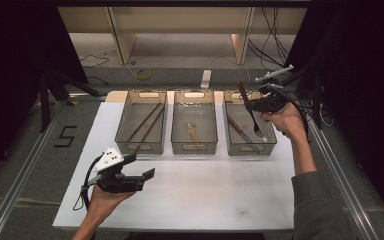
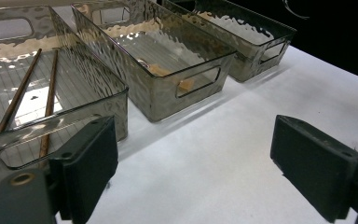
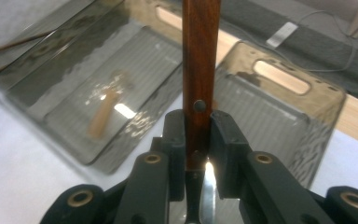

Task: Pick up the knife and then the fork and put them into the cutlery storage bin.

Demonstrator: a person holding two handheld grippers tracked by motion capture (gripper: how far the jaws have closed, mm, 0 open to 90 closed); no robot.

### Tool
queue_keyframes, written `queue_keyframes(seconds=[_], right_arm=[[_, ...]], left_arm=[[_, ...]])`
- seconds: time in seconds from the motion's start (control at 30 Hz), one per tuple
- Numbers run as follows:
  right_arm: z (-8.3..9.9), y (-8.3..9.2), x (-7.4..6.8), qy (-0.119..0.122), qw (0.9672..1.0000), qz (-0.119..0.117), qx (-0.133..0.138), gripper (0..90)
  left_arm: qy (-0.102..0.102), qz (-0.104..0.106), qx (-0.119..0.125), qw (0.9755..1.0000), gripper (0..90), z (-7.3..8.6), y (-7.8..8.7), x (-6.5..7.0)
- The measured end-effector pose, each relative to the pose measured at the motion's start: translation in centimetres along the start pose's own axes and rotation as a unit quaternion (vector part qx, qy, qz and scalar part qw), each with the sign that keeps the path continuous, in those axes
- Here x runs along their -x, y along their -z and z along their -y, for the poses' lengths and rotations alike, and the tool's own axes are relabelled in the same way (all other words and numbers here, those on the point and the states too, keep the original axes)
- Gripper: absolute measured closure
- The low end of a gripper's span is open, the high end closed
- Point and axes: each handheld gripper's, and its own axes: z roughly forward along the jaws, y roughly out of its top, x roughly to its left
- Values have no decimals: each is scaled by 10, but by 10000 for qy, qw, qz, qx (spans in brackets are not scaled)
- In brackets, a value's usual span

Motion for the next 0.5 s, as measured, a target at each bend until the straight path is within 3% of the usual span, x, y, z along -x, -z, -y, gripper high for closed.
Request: queue_keyframes(seconds=[0.5], right_arm=[[5, -16, 24, -313, 9990, 309, -25, 777]], left_arm=[[-10, 5, 10, 10000, 142, 0, 0, 0]])
